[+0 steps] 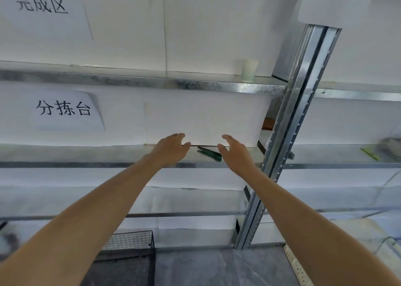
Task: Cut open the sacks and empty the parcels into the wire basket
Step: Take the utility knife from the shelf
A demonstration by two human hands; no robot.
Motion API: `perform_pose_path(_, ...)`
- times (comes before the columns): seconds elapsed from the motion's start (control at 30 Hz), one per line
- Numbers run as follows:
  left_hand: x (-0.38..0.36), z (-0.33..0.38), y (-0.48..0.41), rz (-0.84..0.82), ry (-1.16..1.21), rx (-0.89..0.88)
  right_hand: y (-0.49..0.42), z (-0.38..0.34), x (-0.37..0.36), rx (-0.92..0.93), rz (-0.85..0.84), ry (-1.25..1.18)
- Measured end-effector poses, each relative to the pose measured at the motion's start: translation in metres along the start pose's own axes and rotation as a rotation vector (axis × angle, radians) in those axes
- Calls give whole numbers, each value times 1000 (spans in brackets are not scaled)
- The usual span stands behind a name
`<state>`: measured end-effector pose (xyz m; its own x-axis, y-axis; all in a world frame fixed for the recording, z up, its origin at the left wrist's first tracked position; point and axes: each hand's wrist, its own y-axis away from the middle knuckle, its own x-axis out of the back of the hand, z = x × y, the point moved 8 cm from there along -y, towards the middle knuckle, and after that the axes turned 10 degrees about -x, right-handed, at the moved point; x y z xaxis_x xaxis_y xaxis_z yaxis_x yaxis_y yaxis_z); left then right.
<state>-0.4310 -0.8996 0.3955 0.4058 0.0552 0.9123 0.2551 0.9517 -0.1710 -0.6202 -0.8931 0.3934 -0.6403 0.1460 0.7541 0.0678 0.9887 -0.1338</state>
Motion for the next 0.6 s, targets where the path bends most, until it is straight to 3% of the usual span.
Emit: perform_pose_path(0.6,-86,-104,-198,-92,26,126,-221,74,-93,-115,-130,-24)
